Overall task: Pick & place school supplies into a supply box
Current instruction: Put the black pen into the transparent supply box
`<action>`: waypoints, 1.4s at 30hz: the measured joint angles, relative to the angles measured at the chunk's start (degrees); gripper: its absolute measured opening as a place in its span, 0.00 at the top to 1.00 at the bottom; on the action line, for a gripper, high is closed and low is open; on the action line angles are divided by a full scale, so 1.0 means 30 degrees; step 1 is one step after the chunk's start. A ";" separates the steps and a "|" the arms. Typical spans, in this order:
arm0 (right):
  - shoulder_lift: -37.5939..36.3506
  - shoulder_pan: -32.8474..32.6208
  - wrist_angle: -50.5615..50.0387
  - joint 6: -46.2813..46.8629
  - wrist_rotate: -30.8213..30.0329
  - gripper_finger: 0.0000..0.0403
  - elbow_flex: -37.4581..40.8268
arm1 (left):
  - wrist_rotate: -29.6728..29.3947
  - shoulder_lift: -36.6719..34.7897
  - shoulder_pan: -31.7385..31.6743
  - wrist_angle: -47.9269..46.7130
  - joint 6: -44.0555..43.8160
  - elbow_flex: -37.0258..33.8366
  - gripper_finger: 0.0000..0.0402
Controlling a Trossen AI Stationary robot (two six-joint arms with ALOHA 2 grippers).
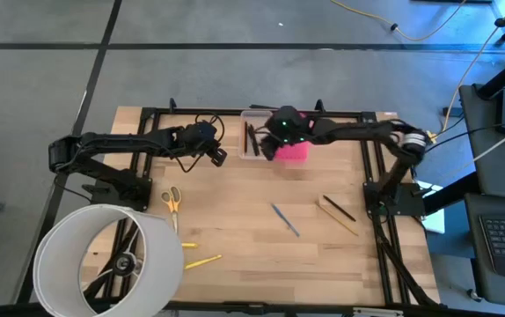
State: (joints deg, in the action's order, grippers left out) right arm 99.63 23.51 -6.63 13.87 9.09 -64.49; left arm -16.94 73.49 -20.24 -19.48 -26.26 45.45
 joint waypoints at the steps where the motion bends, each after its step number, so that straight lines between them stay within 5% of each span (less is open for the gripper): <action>1: -0.0547 -0.0183 -0.1435 -0.0374 -0.0005 0.72 0.0000 | -0.0001 0.0000 -0.0004 0.0006 0.0000 0.0000 0.86; 6: -0.3159 -0.1522 -0.9208 -0.0677 -0.0248 0.72 0.0000 | 0.0003 0.0000 0.0003 0.0006 0.0000 0.0000 0.86; 17: -0.6227 -0.5733 -2.1645 0.5483 -0.2011 0.72 0.0044 | -0.0033 0.0000 -0.0001 0.0739 0.0000 0.0000 0.86; 25: -0.7119 -0.8670 -2.4722 0.9256 -0.3644 0.70 0.0051 | -0.0013 0.0000 0.0000 0.1017 0.0000 0.0000 0.86; 35: -0.9813 -1.0344 -2.3755 1.1868 -0.3544 0.41 0.3558 | 0.0003 0.0000 0.0000 0.1011 0.0004 0.0000 0.86; 42: -1.0321 -1.1685 -2.2850 1.5129 -0.1312 0.34 0.6244 | 0.0032 0.0000 0.0000 0.1011 0.0004 0.0000 0.86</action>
State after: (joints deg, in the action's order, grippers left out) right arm 68.66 -11.55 -75.18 59.25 5.15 -45.76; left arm -16.84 73.49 -20.24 -16.45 -26.25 45.45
